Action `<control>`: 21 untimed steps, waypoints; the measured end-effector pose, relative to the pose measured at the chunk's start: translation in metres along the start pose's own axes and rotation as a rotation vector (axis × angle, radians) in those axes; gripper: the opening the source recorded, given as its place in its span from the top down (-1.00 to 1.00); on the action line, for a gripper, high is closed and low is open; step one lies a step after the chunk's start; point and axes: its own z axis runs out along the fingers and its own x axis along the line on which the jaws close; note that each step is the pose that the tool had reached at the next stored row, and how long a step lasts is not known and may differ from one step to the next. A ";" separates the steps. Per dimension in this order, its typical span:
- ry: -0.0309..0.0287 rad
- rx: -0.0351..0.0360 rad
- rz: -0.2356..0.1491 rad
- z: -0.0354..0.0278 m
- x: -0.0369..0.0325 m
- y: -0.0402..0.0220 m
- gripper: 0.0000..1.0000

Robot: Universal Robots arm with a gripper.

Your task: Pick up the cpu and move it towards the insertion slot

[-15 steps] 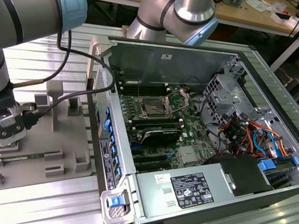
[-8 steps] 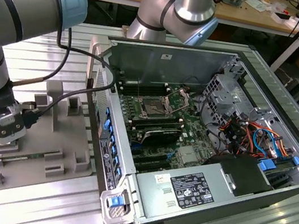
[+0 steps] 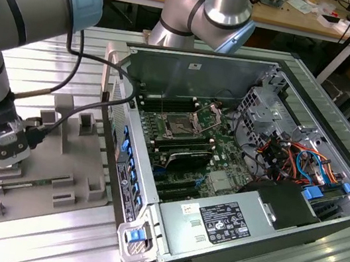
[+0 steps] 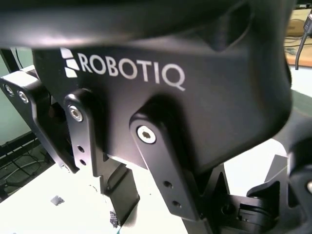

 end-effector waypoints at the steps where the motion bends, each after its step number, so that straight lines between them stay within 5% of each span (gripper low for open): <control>1: -0.0001 0.0000 0.000 -0.0004 0.0000 0.0000 -0.09; 21: 0.0000 0.0000 0.000 -0.0073 0.0000 0.0004 -0.09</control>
